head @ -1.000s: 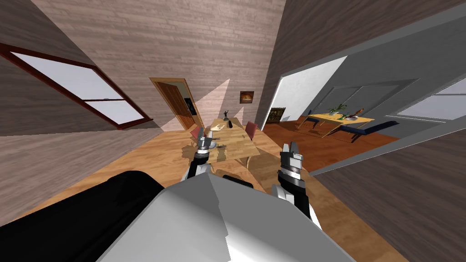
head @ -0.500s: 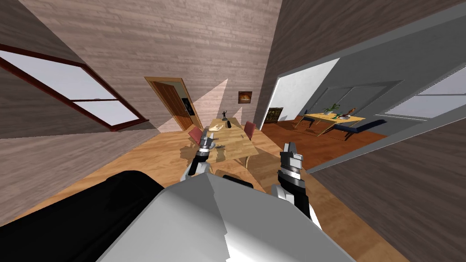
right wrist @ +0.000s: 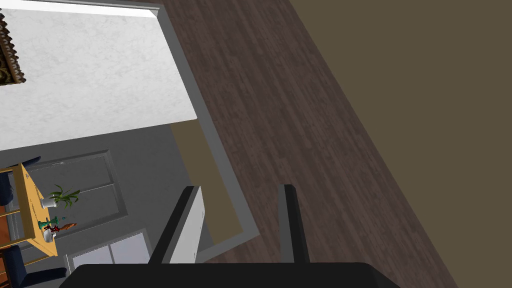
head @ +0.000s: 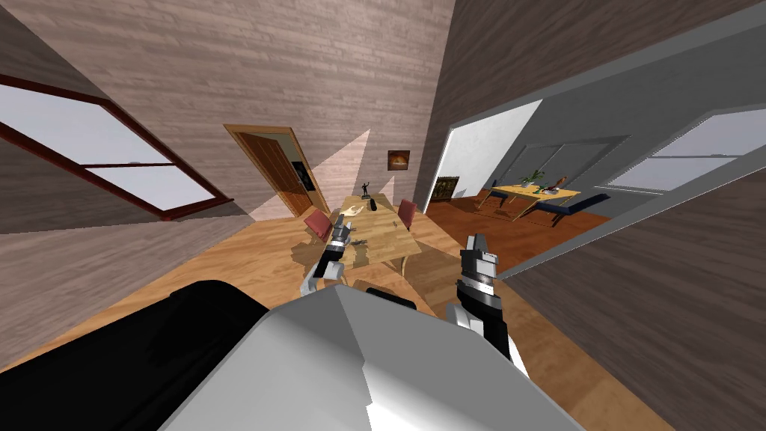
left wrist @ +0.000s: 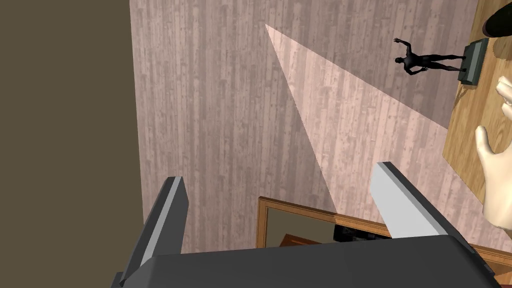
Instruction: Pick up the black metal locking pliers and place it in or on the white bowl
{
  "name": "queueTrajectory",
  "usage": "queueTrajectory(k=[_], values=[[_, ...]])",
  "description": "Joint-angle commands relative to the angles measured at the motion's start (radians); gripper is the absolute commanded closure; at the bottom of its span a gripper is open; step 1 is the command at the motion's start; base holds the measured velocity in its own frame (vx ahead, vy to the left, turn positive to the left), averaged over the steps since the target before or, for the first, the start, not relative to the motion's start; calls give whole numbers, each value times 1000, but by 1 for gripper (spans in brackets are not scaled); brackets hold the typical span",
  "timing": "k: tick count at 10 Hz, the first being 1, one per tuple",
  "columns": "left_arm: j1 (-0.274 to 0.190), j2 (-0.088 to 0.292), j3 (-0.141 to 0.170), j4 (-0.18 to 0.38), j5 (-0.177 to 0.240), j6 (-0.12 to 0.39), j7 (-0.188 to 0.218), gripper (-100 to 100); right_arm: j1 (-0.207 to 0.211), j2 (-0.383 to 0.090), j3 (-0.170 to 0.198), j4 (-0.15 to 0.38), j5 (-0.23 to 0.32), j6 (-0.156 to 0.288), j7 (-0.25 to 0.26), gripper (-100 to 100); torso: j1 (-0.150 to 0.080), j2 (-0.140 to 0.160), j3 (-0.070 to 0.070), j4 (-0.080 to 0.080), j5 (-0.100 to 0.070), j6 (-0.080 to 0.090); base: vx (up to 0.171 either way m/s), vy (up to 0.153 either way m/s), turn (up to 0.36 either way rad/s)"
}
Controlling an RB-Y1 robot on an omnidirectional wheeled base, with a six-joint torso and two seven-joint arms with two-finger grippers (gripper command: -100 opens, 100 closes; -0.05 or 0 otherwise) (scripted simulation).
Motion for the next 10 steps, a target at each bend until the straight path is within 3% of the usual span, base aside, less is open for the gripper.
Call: queueTrajectory(k=[1, 10], values=[[-14, -2, 21, 41, -2, 45, 5, -100, 0, 0, 0, 0, 0, 0, 0, 0, 0, 0, 0, 0, 0, 0, 11, -17, -62], [-137, -1, 140, 258, -6, 265, 32, -100, 0, 0, 0, 0, 0, 0, 0, 0, 0, 0, 0, 0, 0, 0, 9, -15, -65]])
